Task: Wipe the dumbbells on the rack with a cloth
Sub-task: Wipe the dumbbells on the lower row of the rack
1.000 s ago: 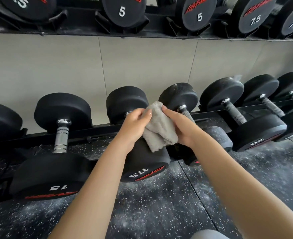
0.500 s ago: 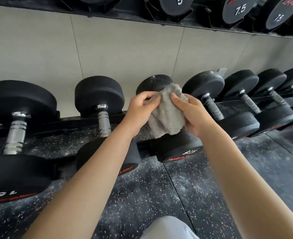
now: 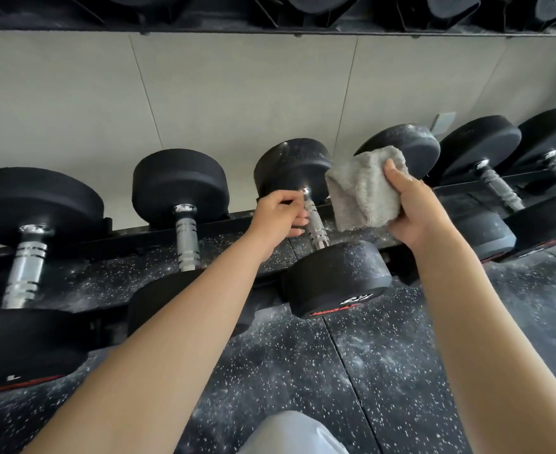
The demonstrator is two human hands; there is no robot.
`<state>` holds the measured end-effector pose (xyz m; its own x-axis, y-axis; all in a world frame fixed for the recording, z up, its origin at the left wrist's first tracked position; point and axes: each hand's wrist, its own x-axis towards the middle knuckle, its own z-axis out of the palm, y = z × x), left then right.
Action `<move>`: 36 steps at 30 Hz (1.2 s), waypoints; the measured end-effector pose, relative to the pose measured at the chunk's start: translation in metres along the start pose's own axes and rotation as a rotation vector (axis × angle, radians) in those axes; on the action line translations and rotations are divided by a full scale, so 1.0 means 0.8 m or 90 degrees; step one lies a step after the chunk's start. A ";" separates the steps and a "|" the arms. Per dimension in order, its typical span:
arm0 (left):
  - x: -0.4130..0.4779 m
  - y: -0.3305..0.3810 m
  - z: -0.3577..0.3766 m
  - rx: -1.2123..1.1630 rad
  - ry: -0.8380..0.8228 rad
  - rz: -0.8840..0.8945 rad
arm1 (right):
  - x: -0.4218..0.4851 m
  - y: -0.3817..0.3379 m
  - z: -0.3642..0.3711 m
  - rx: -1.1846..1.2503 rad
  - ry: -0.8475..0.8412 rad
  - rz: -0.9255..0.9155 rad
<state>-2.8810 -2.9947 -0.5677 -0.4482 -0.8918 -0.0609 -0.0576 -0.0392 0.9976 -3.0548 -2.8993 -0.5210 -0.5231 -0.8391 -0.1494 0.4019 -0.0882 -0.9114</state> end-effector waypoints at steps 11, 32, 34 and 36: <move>0.024 -0.021 0.012 0.052 0.030 -0.044 | 0.038 0.015 -0.002 -0.002 -0.063 0.134; 0.042 -0.021 0.003 -0.099 0.133 -0.099 | 0.081 0.048 0.038 -0.693 -0.154 0.198; 0.042 -0.019 0.003 -0.125 0.129 -0.120 | 0.074 0.044 0.030 -0.730 -0.185 0.239; 0.041 -0.018 0.002 -0.140 0.120 -0.139 | 0.063 0.037 0.026 -0.765 -0.217 0.275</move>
<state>-2.8961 -3.0229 -0.5842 -0.2735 -0.9182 -0.2866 0.0692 -0.3160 0.9462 -3.0533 -2.9551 -0.5478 -0.2367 -0.7870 -0.5698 -0.5177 0.5984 -0.6115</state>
